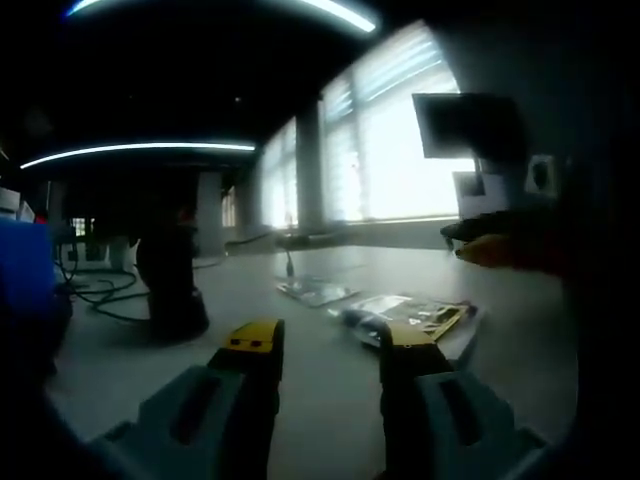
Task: Clip sheet goods on table flip sheet goods clip sheet goods scan sheet goods put sheet goods back to table
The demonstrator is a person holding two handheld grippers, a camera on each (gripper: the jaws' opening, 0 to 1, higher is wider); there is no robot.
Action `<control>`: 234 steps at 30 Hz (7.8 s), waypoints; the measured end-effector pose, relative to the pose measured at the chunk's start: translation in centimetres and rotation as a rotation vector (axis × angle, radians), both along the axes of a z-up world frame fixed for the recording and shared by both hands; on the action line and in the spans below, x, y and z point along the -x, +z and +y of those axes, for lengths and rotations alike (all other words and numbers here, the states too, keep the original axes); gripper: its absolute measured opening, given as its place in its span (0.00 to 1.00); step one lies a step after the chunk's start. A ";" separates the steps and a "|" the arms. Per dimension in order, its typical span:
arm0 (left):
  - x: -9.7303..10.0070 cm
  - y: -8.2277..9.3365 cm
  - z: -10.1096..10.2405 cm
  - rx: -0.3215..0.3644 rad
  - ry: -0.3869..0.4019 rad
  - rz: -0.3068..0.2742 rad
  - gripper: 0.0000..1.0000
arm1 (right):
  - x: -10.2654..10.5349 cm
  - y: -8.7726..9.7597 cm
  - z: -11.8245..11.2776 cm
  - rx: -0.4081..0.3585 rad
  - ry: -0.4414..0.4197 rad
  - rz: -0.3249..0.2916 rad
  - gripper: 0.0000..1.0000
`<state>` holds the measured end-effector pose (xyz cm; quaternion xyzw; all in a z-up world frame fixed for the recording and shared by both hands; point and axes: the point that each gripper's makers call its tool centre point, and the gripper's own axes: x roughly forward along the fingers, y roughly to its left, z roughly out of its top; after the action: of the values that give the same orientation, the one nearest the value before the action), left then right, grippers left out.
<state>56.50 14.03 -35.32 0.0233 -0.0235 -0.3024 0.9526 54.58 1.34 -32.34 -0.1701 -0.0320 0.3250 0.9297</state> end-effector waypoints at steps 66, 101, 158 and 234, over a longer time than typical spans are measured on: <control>0.1 0.0 0.0 -0.004 0.006 0.000 0.31 | -0.5 -8.4 4.7 0.333 0.114 0.116 0.03; 0.1 0.0 0.1 -0.004 0.009 0.001 0.31 | -1.0 -7.5 4.1 0.407 0.041 -0.016 0.00; -0.1 -0.1 0.2 -0.013 0.013 0.000 0.31 | 0.5 -7.7 1.3 0.403 0.008 -0.136 0.00; -0.2 -0.1 0.2 -0.015 0.021 0.001 0.31 | -4.4 6.3 -17.1 -0.518 -0.501 -0.059 0.00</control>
<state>56.70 14.26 -35.44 0.0306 -0.0204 -0.2926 0.9555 59.00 -15.80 -26.06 0.0594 -0.0973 0.0630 0.9915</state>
